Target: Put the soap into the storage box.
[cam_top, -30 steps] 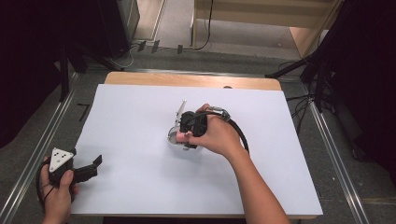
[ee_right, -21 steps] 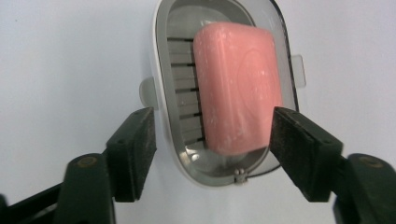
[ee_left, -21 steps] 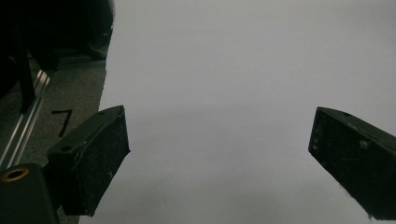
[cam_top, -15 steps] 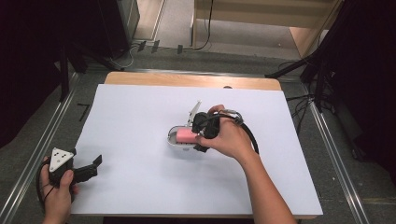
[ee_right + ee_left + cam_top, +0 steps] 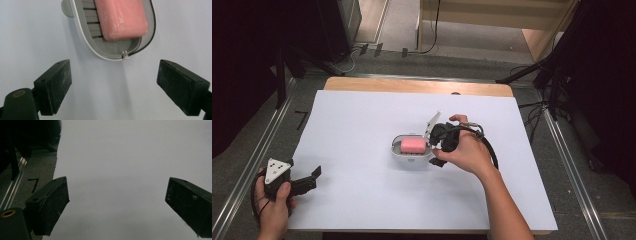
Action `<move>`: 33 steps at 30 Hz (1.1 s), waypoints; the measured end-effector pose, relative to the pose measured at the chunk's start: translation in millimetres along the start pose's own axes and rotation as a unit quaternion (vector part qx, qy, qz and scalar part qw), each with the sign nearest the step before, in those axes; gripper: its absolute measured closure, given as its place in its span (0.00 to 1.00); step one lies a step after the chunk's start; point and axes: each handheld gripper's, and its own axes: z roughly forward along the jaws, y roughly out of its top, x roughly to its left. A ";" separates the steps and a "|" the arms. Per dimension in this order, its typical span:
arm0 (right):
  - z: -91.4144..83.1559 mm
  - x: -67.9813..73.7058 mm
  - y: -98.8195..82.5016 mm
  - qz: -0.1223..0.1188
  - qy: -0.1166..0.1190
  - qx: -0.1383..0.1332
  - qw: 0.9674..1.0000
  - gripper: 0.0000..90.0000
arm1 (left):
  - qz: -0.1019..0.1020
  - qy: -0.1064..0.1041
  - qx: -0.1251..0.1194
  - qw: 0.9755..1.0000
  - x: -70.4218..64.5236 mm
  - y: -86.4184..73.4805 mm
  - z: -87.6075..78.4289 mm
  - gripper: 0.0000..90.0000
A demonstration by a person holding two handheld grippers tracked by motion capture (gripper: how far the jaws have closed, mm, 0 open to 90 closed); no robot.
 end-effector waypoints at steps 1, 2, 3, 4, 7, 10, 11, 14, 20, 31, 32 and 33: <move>-0.1 0.0 -2.6 0.004 -0.003 0.000 1.000 0.12 | 0.000 0.000 0.000 1.000 0.0 0.0 0.1 0.06; 0.2 -0.5 -5.2 0.007 -0.005 -0.002 1.000 0.11 | 0.000 0.000 0.000 1.000 0.0 0.0 0.1 0.06; -0.2 -0.7 -10.7 0.014 -0.004 -0.001 1.000 0.11 | 0.000 0.000 0.000 1.000 -0.1 0.0 0.1 0.06; -0.3 -1.1 -13.4 0.016 -0.005 -0.005 1.000 0.12 | 0.000 0.000 -0.001 1.000 -0.1 -0.1 0.2 0.06; -0.9 -1.7 -21.6 0.025 -0.010 -0.009 1.000 0.09 | 0.000 0.000 0.000 1.000 -0.1 0.0 0.1 0.06; -0.7 -1.9 -29.4 0.037 -0.020 -0.010 0.999 0.04 | 0.001 0.000 -0.001 1.000 -0.2 -0.1 0.2 0.06; -0.3 -2.6 -31.6 0.035 -0.025 -0.016 0.999 0.02 | 0.001 0.000 0.000 1.000 -0.2 -0.1 0.2 0.06; -0.6 -3.1 -37.7 0.046 -0.027 -0.018 0.998 0.01 | 0.001 0.001 -0.001 1.000 -0.3 -0.1 0.3 0.06; -1.1 -3.6 -52.3 0.059 -0.035 -0.027 0.997 0.00 | 0.001 0.002 0.000 1.000 -0.5 0.0 0.2 0.06; -2.6 -3.8 -73.9 0.083 -0.040 -0.036 0.995 0.00 | 0.001 0.003 -0.001 1.000 -0.7 -0.1 0.3 0.06; -2.4 -3.1 -77.0 0.091 -0.042 -0.038 0.994 0.00 | 0.001 0.003 -0.001 1.000 -0.7 -0.1 0.3 0.06; -2.0 -3.3 -78.8 0.088 -0.043 -0.040 0.994 0.00 | 0.001 0.002 -0.001 1.000 -0.7 -0.2 0.3 0.06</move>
